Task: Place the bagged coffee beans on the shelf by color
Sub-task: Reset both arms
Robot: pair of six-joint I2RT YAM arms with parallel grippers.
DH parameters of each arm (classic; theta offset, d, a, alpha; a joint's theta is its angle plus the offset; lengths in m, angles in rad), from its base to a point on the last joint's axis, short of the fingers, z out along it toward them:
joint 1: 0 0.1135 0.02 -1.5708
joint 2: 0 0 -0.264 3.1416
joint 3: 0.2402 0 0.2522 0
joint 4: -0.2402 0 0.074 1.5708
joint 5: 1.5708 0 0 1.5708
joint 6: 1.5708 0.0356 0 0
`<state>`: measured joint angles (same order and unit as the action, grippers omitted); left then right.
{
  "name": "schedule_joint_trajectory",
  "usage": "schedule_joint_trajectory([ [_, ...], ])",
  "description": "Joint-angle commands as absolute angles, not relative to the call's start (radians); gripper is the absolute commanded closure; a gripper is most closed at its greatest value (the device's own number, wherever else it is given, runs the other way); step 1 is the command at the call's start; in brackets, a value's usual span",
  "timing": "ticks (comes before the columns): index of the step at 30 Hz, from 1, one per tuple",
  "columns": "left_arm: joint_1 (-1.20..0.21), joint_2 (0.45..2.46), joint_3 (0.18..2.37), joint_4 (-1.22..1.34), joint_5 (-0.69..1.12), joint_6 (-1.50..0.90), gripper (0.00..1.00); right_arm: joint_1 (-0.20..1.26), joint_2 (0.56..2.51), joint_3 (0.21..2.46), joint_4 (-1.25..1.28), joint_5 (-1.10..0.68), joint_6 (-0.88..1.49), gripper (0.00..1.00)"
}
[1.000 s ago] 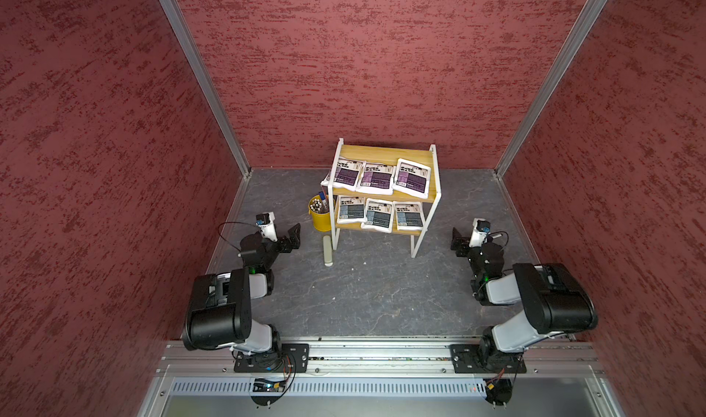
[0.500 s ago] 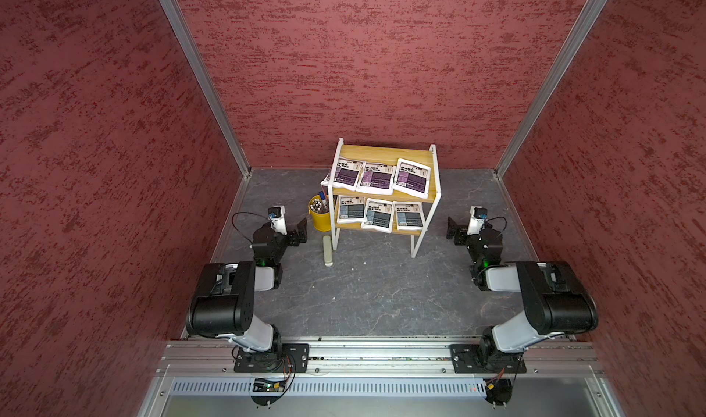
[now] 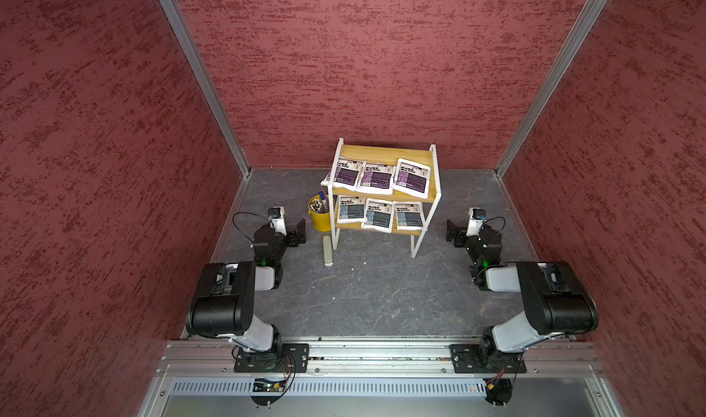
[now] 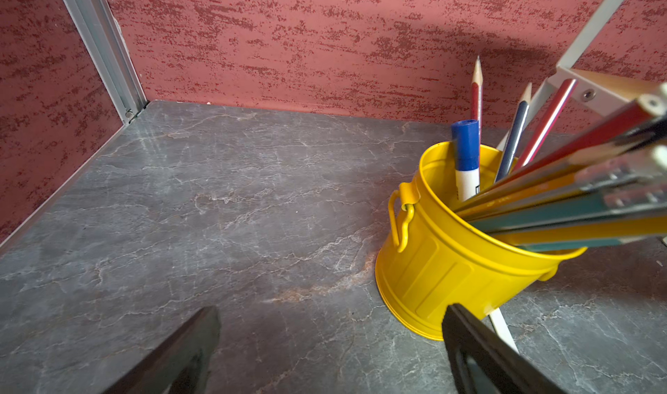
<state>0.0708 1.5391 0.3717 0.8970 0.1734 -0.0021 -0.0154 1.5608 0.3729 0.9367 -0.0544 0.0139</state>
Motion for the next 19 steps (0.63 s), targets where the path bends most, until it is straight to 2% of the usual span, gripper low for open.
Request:
schedule_joint_trajectory([
  [1,0.068,1.537,0.380,0.900,0.160,0.013,0.00,-0.020,1.549,0.375,0.937,-0.084,0.000,0.02],
  [19,0.068,1.537,0.380,0.900,0.160,0.013,0.00,-0.018,1.549,0.384,0.923,-0.131,-0.016,0.02],
])
